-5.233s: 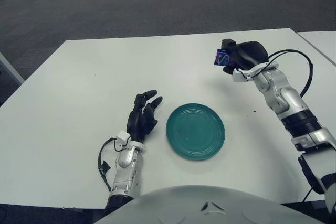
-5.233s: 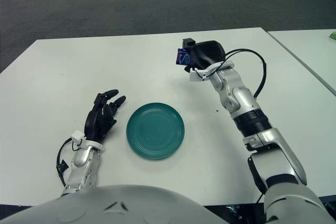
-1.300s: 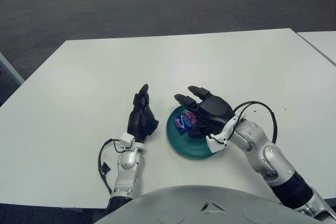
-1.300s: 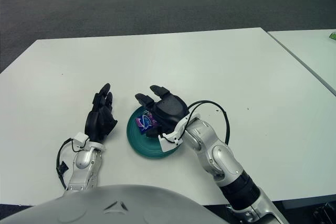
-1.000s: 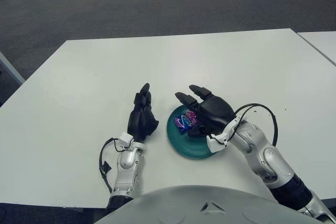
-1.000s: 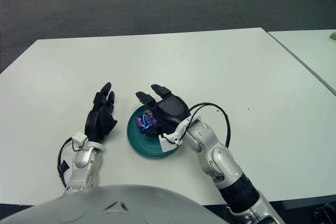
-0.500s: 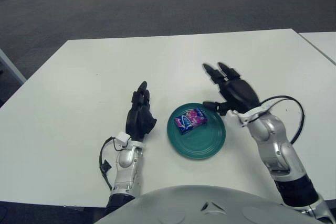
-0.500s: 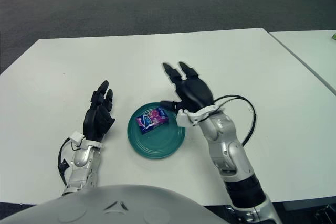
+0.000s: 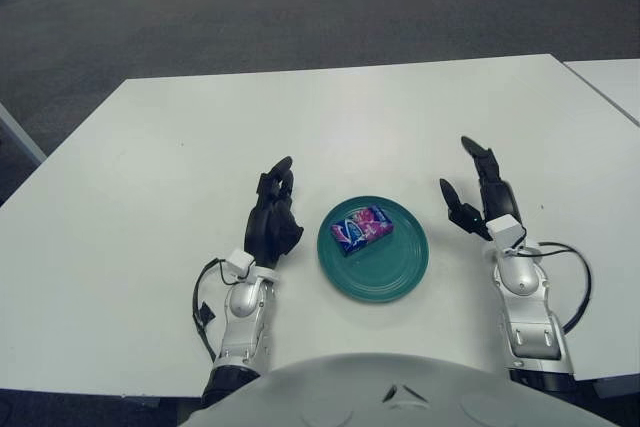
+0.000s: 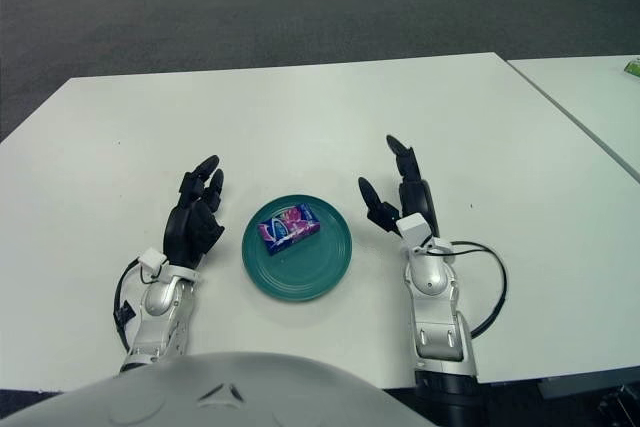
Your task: Put the gum into the plate.
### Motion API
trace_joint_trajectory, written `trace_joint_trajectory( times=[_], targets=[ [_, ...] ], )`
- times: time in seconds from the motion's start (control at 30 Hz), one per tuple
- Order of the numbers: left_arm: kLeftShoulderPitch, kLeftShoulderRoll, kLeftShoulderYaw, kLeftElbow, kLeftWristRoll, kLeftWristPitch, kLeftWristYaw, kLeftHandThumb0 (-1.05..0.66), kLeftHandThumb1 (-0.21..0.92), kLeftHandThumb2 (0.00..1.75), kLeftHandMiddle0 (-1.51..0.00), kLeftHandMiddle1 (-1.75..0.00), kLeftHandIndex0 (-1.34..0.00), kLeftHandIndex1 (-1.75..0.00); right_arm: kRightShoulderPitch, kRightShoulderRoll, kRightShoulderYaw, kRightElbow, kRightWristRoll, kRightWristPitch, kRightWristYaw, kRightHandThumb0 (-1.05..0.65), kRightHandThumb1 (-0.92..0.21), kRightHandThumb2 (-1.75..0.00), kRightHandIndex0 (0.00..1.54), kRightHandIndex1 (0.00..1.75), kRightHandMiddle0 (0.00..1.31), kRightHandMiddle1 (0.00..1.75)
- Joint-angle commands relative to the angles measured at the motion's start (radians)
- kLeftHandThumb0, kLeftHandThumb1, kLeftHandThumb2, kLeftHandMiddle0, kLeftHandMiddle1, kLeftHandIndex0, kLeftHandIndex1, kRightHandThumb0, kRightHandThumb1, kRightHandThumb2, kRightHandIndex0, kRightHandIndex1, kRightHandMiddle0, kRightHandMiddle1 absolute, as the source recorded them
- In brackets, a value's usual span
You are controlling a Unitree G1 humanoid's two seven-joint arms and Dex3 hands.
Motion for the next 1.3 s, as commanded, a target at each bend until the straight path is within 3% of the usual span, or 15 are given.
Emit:
trace_joint_trajectory(
  times=[0.0, 0.47, 0.67, 1.0, 1.27],
  targets=[
    [0.078, -0.013, -0.013, 0.076, 0.013, 0.023, 0.010, -1.05, 0.92, 0.97, -0.28, -0.04, -0.02, -1.04, -0.016, 0.013, -0.019, 0.013, 0.056, 0.011, -0.008, -1.05, -0.92, -0.67, 0.09, 0.03, 0.00, 0.72],
    [0.127, 0.029, 0.019, 0.007, 0.038, 0.171, 0.016, -0.96, 0.92, 0.98, -0.37, -0.08, -0.01, -1.01, 0.063, 0.035, 0.040, 0.075, 0.053, -0.021, -0.048, -1.05, -0.92, -0.79, 0.13, 0.02, 0.00, 0.72],
    [0.165, 0.038, 0.022, -0.066, 0.033, 0.226, 0.032, -0.90, 0.92, 0.95, -0.40, -0.09, 0.00, -0.99, 0.056, 0.065, 0.054, 0.168, 0.075, -0.023, -0.069, -1.03, -0.92, -0.83, 0.15, 0.02, 0.00, 0.65],
    [0.215, 0.056, 0.016, -0.140, 0.127, 0.186, 0.089, -0.84, 0.92, 0.91, -0.40, -0.08, 0.00, -0.92, 0.076, 0.112, 0.075, 0.155, 0.109, 0.019, -0.084, -0.90, -0.92, -0.85, 0.23, 0.04, 0.00, 0.66],
    [0.244, 0.063, 0.027, -0.181, 0.123, 0.189, 0.098, -0.82, 0.92, 0.91, -0.40, -0.08, 0.00, -0.92, 0.101, 0.138, 0.097, 0.165, 0.116, 0.003, -0.096, -0.83, -0.92, -0.85, 0.26, 0.05, 0.00, 0.68]
  ],
)
